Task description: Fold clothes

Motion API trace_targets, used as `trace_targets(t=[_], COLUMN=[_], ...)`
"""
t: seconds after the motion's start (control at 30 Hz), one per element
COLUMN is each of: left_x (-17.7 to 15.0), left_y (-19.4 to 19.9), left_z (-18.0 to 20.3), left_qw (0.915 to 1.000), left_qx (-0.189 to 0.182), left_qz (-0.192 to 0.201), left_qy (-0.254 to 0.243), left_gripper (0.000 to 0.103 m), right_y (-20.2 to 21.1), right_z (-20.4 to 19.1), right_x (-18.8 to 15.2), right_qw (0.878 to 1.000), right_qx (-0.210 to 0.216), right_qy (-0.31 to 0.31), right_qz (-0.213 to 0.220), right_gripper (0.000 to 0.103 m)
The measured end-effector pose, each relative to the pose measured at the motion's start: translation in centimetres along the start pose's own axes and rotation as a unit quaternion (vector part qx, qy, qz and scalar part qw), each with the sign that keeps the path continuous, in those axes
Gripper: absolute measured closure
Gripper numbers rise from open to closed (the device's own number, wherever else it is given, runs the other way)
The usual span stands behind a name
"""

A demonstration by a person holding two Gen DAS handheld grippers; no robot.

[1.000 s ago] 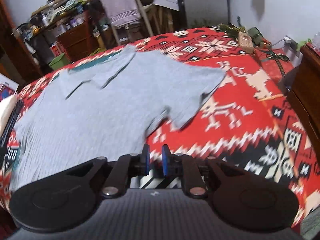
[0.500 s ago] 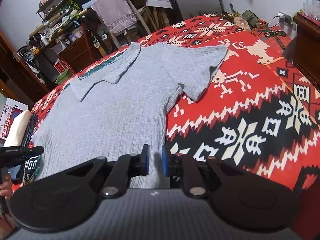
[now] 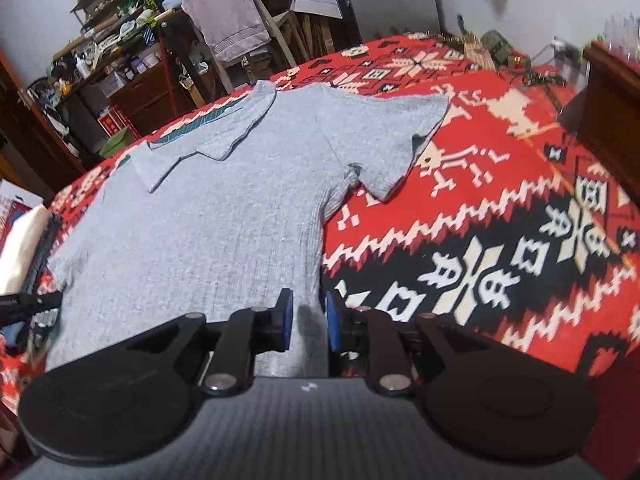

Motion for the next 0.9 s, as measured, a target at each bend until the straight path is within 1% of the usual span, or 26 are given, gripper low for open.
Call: trace_targets(t=[0.07,0.13,0.2,0.27,0.33,0.37,0.4,0.47,0.5,0.6,0.7,0.8,0.83,0.9], left_x=[-0.3,-0.7,-1.2,-1.7,-2.3,-2.7,-3.0,-3.4,-3.5,-3.5,-3.4,-3.6,-3.7,-3.8], left_y=[0.2,0.7,1.2,1.5,1.4,1.2,1.0,1.0,0.9,1.6,2.7,2.8,2.7,2.4], left_z=[0.3,0.7,1.1,1.6,2.1,2.4,2.7,3.2,3.3,2.9,1.5,0.8,0.7,0.8], left_qw=[0.9999,0.9996,0.9992,0.9985,0.9978,0.9974,0.9972,0.997,0.9964,0.9964,0.997,0.9968,0.9967,0.9963], left_qx=[-0.011,-0.022,-0.033,-0.039,-0.03,-0.017,-0.003,0.018,0.027,0.037,0.044,0.047,0.048,0.047], left_qz=[-0.006,-0.013,-0.021,-0.036,-0.058,-0.07,-0.074,-0.068,-0.07,-0.059,-0.052,-0.057,-0.061,-0.066], left_qy=[0.005,0.008,0.012,0.013,0.007,-0.001,-0.01,-0.031,-0.039,-0.05,-0.037,-0.028,-0.026,-0.028], left_gripper=[0.092,0.08,0.075,0.073,0.072,0.072,0.075,0.081,0.1,0.101,0.101,0.101,0.101,0.101], right_y=[0.2,0.3,0.5,0.4,0.1,-0.2,-0.4,-0.7,-0.6,0.3,1.3,0.8,0.7,1.0], right_z=[0.0,0.0,-0.2,-0.5,-0.9,-1.1,-1.4,-1.9,-2.0,-1.8,-1.0,-0.5,-0.5,-0.3], right_x=[-0.2,-0.6,-0.9,-1.2,-1.4,-1.5,-1.6,-1.7,-1.7,-1.7,-2.0,-2.5,-2.5,-2.3], right_qw=[1.0,1.0,0.999,0.999,0.998,0.997,0.996,0.995,0.994,0.993,0.993,0.994,0.995,0.997], right_qx=[-0.006,-0.01,-0.017,-0.02,-0.022,-0.026,-0.03,-0.038,-0.042,-0.058,-0.066,-0.045,-0.037,-0.018], right_qy=[0.009,0.019,0.031,0.04,0.051,0.06,0.069,0.084,0.088,0.093,0.089,0.077,0.071,0.05], right_qz=[-0.005,-0.013,-0.02,-0.026,-0.033,-0.038,-0.042,-0.048,-0.048,-0.045,-0.05,-0.069,-0.068,-0.055], right_gripper=[0.083,0.083,0.083,0.083,0.083,0.083,0.085,0.098,0.099,0.099,0.099,0.098,0.094,0.091])
Point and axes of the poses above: each gripper's, at about its wrist camera, not at the fingertips, and y roughly against the way its jaws point, z to its right, x to its top, the point moved 4 cm from there along -y, roughly the way its jaws point, and after that the axes turned 11 degrees about -z, right-handed, at the moved point
